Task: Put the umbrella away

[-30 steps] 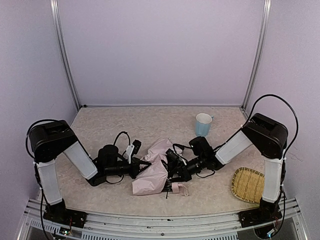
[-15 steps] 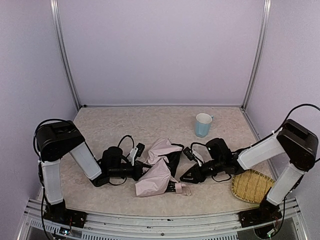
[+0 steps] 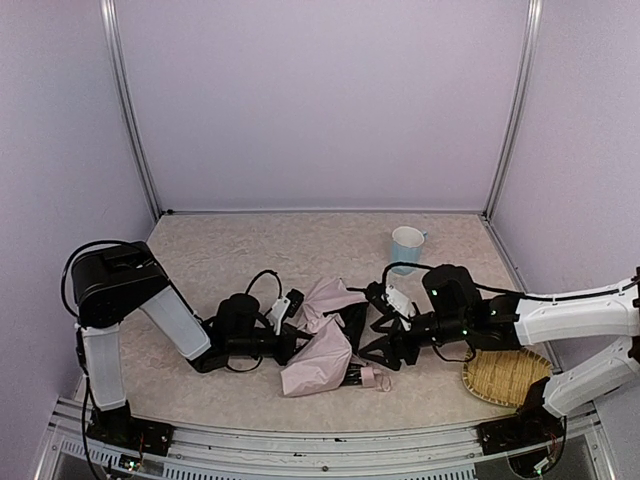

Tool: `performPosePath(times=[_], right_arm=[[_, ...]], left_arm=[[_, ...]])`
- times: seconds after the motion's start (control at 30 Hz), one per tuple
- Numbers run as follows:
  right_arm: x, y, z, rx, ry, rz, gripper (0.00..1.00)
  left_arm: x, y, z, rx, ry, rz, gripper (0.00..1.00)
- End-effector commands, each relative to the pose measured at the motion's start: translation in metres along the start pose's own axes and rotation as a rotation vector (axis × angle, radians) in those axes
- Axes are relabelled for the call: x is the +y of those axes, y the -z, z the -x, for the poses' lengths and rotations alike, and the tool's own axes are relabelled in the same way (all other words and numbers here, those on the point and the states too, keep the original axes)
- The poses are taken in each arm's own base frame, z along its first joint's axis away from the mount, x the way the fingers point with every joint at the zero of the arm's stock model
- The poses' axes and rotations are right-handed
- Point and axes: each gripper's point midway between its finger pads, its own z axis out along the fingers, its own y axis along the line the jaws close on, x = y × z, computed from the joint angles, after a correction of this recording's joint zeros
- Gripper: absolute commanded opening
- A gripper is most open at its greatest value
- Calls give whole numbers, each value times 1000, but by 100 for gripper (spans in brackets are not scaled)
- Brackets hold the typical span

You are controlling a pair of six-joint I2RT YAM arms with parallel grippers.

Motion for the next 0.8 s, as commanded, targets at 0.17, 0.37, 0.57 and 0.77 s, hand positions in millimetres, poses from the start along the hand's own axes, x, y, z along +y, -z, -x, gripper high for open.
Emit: performPosePath(times=[0.17,0.37,0.57,0.77], right_arm=[[30,9,-58,-15,-27,159,74],[25,2,-77,-25,5,126,74],[26,-13,-85,-13,55,156,62],[32,-23,-95,21,77,187,19]], left_arm=[[6,-4,-37,158,-23,86,0],[-7,-18,-37,191,-56,86,0],[-8,-19,-33,212,-79,90,0],[-39,-19,-2,149,-62,5,0]])
